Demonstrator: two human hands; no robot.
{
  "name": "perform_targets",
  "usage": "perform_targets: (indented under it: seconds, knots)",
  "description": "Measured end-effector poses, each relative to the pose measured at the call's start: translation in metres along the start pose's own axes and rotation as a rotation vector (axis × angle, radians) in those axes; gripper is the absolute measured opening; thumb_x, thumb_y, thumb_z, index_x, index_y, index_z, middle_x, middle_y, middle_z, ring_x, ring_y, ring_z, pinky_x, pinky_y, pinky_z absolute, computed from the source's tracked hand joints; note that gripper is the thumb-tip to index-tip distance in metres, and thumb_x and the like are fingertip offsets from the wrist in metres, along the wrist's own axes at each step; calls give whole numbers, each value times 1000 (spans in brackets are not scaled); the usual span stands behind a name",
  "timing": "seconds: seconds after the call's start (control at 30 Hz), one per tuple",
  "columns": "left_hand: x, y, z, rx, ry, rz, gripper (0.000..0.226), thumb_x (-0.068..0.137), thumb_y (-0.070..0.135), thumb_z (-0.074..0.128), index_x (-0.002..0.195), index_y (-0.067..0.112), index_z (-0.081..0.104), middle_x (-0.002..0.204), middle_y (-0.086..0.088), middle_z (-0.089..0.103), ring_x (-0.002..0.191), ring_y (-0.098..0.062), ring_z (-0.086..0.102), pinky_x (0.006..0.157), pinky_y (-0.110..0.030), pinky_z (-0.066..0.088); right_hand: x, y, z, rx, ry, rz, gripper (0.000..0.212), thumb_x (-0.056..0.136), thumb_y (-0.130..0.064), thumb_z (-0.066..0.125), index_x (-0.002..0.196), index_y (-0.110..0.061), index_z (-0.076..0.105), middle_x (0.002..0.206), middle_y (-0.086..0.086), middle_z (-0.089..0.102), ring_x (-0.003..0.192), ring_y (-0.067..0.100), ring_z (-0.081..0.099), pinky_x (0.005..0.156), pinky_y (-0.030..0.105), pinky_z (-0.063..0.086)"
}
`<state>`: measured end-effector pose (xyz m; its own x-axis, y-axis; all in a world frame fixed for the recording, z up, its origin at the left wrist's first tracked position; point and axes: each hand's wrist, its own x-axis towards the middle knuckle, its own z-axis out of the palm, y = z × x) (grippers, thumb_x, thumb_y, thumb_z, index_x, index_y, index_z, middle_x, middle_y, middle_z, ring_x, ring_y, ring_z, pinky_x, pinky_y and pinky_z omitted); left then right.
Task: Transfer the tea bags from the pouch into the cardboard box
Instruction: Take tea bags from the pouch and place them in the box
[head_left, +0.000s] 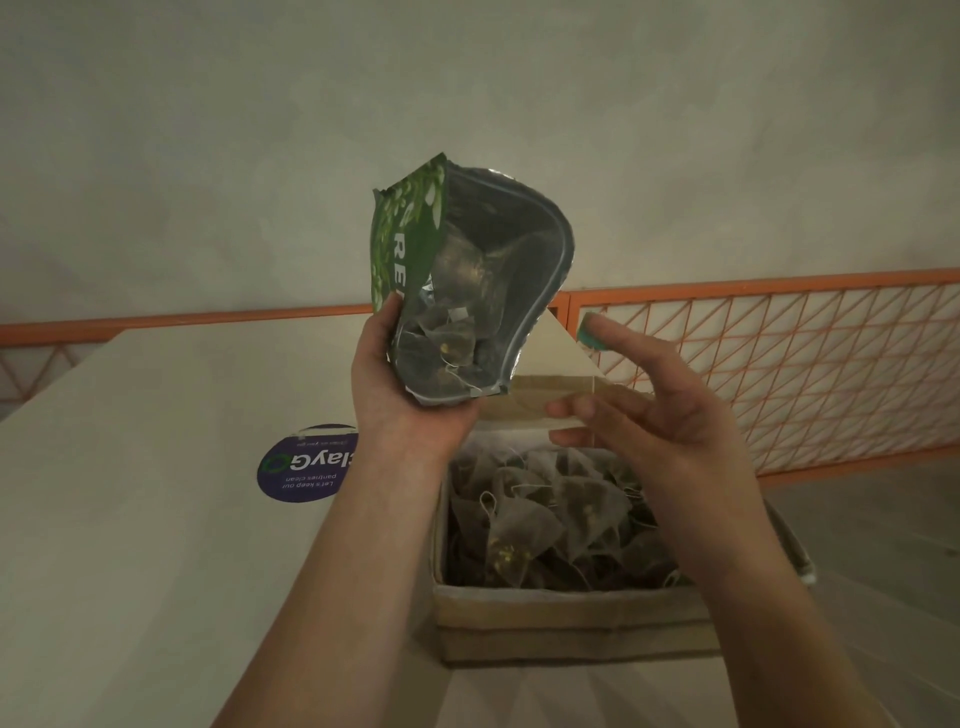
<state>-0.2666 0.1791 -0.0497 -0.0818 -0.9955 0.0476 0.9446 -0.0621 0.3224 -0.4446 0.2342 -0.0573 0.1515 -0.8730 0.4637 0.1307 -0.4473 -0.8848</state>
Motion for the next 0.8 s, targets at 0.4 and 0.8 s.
perform_targets:
  seconds: [0.4,0.8]
  knots:
    - [-8,-1,8,-11,-39,-8,47,87,35,60,130,16,66,137,-14,63,110,-36,65,79,-49,61,-6,16,11,-976,-506,157,20,72,-56,73,86,-42,72,78,-24,61,84,-13,53,69,10,36]
    - [-3,0,5,54,-48,-14,53,94,43,55,139,16,61,141,-12,61,121,-32,63,87,-44,60,8,5,43,-785,276,-362,20,81,-45,66,93,-29,68,94,-9,51,94,14,49,82,35,45]
